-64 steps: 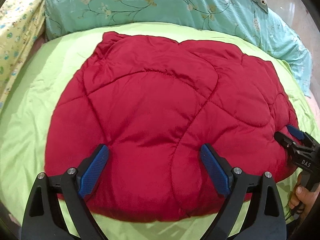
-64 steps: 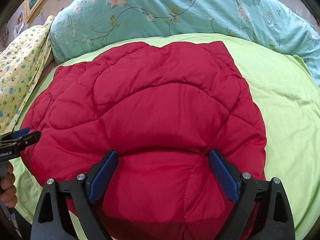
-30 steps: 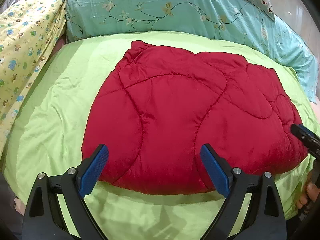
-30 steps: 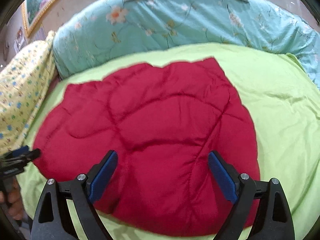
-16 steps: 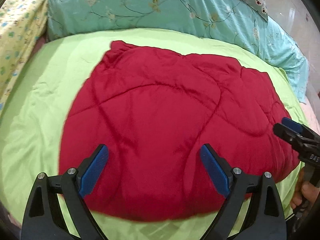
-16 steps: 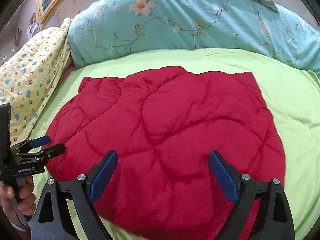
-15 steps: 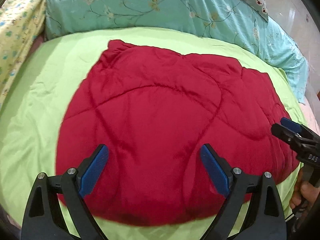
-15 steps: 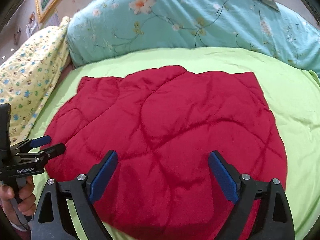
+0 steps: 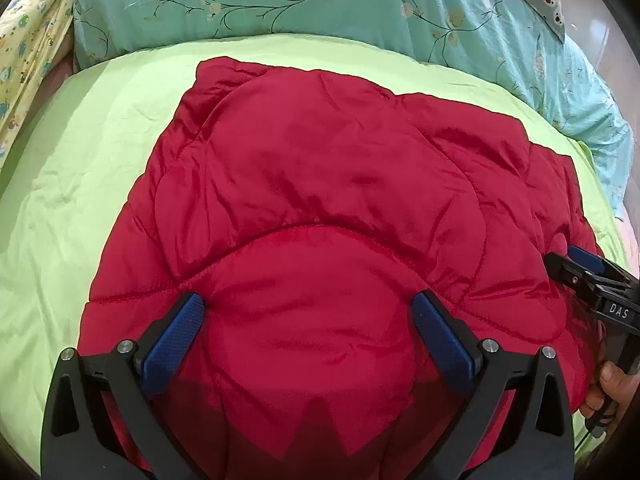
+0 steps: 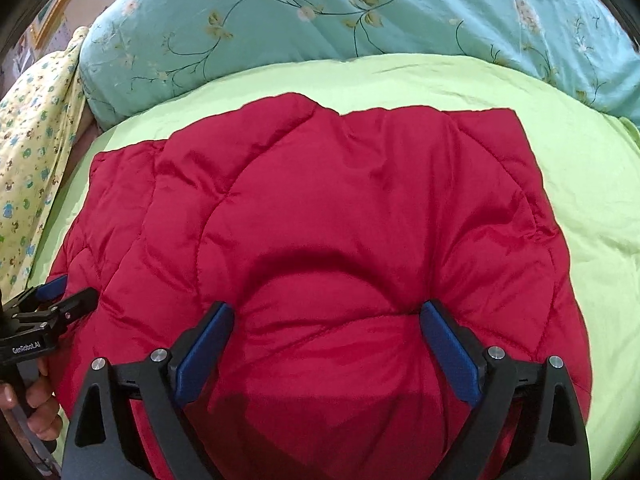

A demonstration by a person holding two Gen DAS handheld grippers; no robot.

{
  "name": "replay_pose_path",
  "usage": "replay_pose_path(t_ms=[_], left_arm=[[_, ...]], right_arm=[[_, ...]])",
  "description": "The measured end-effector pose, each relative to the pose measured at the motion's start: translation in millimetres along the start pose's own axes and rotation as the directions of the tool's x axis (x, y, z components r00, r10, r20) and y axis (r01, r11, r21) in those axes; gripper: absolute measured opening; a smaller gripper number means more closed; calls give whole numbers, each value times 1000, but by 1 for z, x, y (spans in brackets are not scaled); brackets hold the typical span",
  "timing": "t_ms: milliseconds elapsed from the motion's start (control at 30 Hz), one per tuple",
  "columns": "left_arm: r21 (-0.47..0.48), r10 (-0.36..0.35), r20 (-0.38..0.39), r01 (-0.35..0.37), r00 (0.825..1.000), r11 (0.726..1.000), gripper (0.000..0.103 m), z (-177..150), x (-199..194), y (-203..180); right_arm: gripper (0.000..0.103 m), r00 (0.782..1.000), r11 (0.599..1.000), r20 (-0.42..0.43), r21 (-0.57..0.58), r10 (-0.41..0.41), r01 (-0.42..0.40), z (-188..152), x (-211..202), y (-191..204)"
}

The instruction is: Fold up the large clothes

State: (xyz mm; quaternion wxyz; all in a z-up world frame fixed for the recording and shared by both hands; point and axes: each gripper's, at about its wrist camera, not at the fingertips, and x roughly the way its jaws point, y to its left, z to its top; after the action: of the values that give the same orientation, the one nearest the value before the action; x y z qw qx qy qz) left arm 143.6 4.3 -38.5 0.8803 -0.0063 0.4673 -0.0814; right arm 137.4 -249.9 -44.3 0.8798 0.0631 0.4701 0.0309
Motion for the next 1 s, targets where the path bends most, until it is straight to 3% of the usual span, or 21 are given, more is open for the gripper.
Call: replay_pose_path(t_ms=[200, 367, 500, 733, 900, 1000], left_arm=[[18, 23, 6, -23, 1000, 1000, 103, -5, 3, -2], [25, 22, 20, -23, 1000, 999, 103, -1, 3, -3], [28, 14, 45, -15, 999, 999, 103, -8, -16, -3], [36, -67, 86, 64, 994, 997, 103, -52, -72, 5], [39, -47, 21, 46, 999, 998, 103, -69, -54, 10], [28, -51, 19, 50, 999, 998, 103, -68, -47, 11]], right_arm=[[93, 997, 1000, 73, 14, 20, -21, -13, -34, 4], [93, 992, 999, 125, -43, 12, -6, -49, -76, 14], [93, 998, 998, 61, -58, -32, 35, -65, -67, 5], [94, 997, 999, 72, -33, -30, 33, -71, -56, -6], [94, 997, 999, 77, -28, -19, 22, -81, -56, -6], [94, 997, 999, 76, -25, -19, 21, -80, -60, -7]])
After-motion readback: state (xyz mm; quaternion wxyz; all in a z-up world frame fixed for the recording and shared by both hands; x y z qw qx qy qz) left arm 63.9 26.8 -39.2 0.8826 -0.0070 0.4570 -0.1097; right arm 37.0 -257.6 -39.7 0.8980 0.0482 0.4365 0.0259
